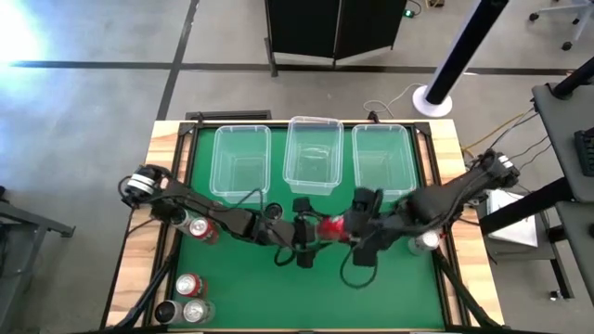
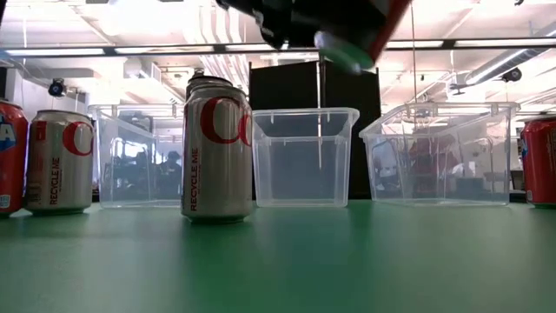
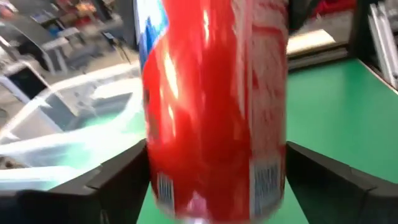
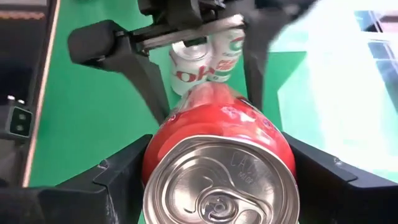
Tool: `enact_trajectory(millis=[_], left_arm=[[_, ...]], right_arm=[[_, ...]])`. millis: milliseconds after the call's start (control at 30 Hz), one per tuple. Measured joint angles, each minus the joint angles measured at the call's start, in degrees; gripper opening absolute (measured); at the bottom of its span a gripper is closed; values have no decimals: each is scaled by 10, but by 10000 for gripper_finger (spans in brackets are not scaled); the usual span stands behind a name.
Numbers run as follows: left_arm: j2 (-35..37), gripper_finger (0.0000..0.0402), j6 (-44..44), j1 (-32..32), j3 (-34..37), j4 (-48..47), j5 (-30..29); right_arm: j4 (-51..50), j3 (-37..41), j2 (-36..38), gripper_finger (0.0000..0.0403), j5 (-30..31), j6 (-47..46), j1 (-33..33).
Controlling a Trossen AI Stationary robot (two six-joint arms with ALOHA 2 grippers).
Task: Sort soda cans
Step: Put the top middle orange soda can into the right transparent bin
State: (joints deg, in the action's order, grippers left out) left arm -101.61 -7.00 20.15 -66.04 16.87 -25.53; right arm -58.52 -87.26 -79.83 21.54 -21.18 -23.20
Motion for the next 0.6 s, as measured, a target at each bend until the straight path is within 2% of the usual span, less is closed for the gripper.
enact_trajectory(millis=[67, 100, 233, 333, 500, 600], left_arm=[[20, 315, -2, -1, 26, 7, 8], [27, 314, -5, 2, 39, 15, 20], [61, 314, 2, 0, 93, 50, 20], [91, 314, 6, -3, 130, 96, 4], [136, 314, -1, 7, 171, 171, 29], [154, 315, -5, 9, 189, 212, 56]], right_arm=[[-40, 0, 26, 292, -2, -1, 22], [-67, 3, 43, 292, 18, 5, 34], [-43, -1, 87, 292, 44, 12, 59], [-127, 5, 113, 292, 12, 0, 75], [-225, 5, 151, 292, 72, -36, 138], [-233, 5, 157, 292, 62, -33, 176]])
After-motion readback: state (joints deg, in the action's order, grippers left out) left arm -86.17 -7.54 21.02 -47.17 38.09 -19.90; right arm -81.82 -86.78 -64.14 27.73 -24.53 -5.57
